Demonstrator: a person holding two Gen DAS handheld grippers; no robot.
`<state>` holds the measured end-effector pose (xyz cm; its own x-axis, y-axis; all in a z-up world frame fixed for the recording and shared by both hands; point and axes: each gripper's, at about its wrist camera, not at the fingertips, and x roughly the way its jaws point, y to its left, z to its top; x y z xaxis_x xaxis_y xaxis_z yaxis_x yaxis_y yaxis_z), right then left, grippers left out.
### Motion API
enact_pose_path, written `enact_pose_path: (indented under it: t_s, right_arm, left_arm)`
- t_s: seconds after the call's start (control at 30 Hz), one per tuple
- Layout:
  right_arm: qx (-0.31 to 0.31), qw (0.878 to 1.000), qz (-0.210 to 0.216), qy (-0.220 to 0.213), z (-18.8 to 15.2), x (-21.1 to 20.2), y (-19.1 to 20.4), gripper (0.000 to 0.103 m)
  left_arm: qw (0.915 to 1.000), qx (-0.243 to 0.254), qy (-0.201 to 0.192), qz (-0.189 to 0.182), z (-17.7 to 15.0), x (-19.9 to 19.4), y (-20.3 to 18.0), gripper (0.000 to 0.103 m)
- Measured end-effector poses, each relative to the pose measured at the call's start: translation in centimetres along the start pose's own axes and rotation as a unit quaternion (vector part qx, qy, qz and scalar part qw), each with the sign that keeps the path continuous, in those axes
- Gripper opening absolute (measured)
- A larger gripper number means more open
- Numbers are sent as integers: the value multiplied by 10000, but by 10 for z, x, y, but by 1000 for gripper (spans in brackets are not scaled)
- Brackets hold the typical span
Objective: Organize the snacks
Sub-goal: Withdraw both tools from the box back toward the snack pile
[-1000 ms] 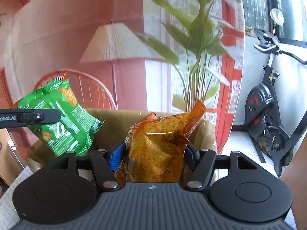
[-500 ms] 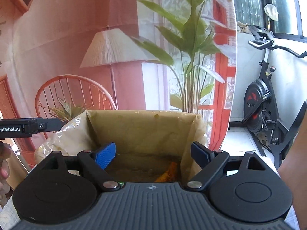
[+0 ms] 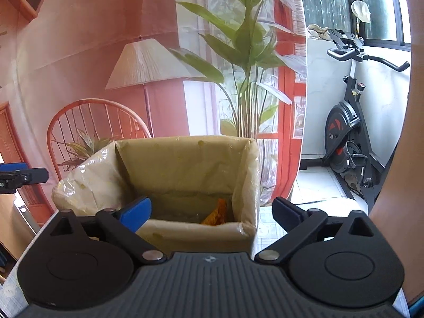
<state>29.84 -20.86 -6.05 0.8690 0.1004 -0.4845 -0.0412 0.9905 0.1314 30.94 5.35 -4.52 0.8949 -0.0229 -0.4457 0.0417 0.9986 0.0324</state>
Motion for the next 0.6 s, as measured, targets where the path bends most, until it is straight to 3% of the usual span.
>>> enact_pose_path:
  t_s: [0.6]
  right_arm:
    - [-286,9995,33,-97,-20,-35,17,103]
  left_arm:
    - [9998,83,8,188,-28,-51,-4,89]
